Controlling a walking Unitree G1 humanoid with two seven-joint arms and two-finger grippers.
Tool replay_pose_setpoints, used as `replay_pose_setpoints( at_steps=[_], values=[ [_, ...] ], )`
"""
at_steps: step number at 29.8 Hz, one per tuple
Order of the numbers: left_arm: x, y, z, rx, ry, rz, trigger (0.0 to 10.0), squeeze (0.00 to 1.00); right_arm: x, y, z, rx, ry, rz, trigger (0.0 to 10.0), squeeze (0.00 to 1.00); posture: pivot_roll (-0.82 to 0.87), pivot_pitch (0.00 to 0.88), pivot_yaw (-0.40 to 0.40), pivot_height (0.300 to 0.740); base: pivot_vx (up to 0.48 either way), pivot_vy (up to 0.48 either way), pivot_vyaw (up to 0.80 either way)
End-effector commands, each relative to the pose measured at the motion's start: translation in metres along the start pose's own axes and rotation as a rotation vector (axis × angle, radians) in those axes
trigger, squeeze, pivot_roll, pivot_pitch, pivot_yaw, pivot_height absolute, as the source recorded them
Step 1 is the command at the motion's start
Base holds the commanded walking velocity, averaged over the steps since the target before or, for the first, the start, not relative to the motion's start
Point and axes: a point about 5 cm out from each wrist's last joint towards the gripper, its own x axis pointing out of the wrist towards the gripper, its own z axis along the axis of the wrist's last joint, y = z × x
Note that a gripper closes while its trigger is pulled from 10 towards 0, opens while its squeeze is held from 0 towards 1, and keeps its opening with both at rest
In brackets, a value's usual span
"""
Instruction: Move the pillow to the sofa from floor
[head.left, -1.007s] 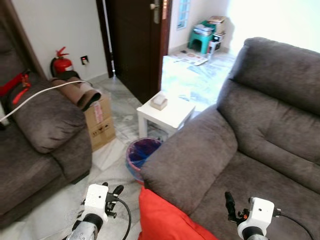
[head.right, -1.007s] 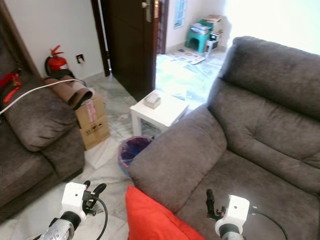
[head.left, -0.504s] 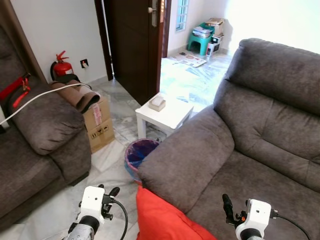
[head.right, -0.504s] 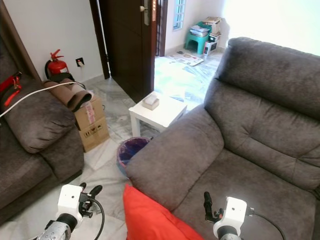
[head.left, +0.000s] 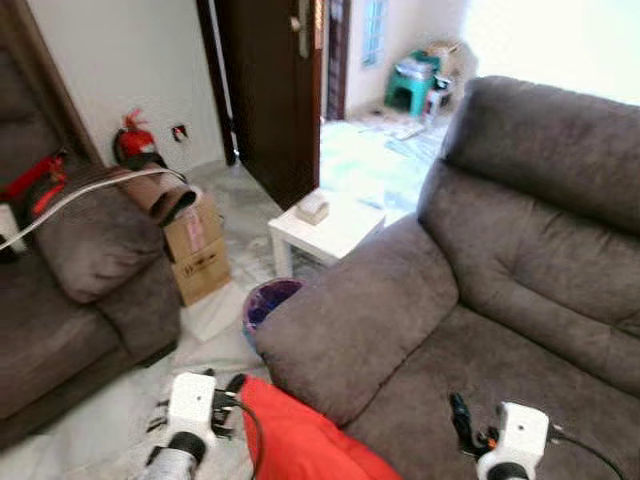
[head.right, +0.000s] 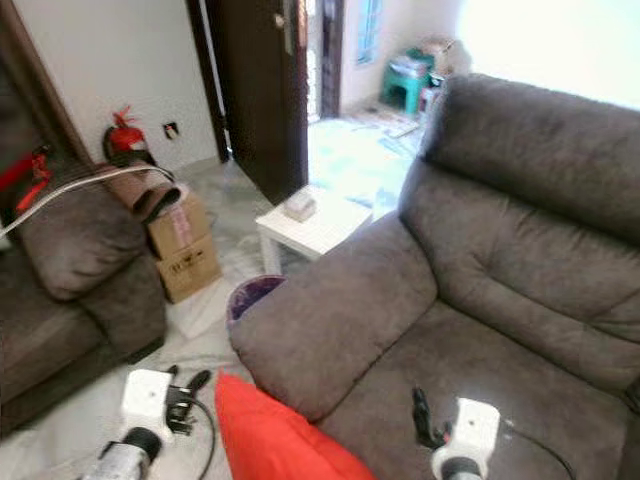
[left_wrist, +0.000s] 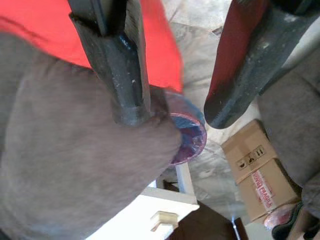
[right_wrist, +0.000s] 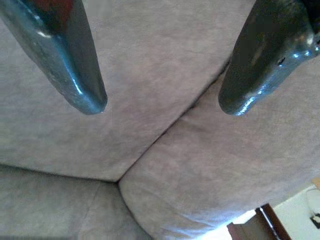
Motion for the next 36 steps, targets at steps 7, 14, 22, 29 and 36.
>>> replay_pose_setpoints(
  at_steps=[7, 14, 22, 29, 36],
  values=[
    [-0.003, 0.007, 0.001, -0.005, -0.006, 0.021, 10.0, 0.00, 0.001, 0.006, 0.000, -0.011, -0.003, 0.032, 10.0, 0.00, 0.00, 0.059, -0.015, 0.740, 0.000, 0.000, 0.00],
    [-0.003, 0.006, 0.000, -0.009, -0.002, 0.018, 10.0, 0.00, 0.000, 0.013, -0.007, -0.079, 0.063, 0.139, 10.0, 0.00, 0.00, 0.059, -0.015, 0.740, 0.000, 0.000, 0.00],
    [-0.005, 0.003, -0.002, -0.012, 0.007, 0.014, 10.0, 0.00, -0.002, 0.008, -0.008, -0.155, 0.091, 0.191, 10.0, 0.00, 0.00, 0.060, -0.014, 0.740, 0.000, 0.000, 0.00],
    [-0.005, 0.003, -0.001, -0.013, 0.007, 0.011, 10.0, 0.00, -0.001, 0.007, -0.007, -0.149, 0.087, 0.184, 10.0, 0.00, 0.00, 0.060, -0.010, 0.740, 0.000, 0.000, 0.00],
    [-0.005, 0.003, -0.001, -0.014, 0.005, 0.016, 10.0, 0.00, -0.001, 0.011, -0.008, -0.138, 0.084, 0.183, 10.0, 0.00, 0.00, 0.060, -0.010, 0.740, 0.000, 0.000, 0.00]
  ],
)
